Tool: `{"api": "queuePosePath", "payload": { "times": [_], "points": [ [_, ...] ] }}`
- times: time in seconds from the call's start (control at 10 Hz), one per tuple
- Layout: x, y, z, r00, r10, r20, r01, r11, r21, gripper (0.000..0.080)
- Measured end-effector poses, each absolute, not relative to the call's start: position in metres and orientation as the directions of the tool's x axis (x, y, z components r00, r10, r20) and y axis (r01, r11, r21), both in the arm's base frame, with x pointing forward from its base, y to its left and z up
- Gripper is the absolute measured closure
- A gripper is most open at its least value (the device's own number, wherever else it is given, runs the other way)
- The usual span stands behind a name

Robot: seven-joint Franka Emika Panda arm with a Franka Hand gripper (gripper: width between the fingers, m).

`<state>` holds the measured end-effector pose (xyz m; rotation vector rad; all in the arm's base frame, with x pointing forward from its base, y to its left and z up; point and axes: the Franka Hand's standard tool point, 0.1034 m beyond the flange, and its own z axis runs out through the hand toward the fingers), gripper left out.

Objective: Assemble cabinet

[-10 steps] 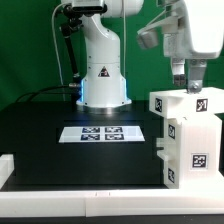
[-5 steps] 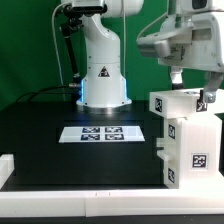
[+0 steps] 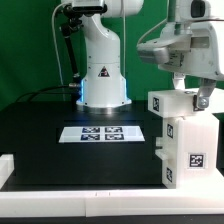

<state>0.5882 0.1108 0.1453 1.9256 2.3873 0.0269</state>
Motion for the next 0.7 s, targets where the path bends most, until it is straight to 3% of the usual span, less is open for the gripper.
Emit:
{"api": "queuePosePath", "payload": {
  "times": [0.2, 0.7],
  "points": [
    [0.5883, 0.1099, 0.1453, -0.158, 0.987, -0.041, 0.985, 0.16, 0.061, 0.0242],
    [0.5891, 0.106, 0.1455, 0.225, 0.974, -0.015, 0.972, -0.223, 0.073, 0.0242]
  ]
}}
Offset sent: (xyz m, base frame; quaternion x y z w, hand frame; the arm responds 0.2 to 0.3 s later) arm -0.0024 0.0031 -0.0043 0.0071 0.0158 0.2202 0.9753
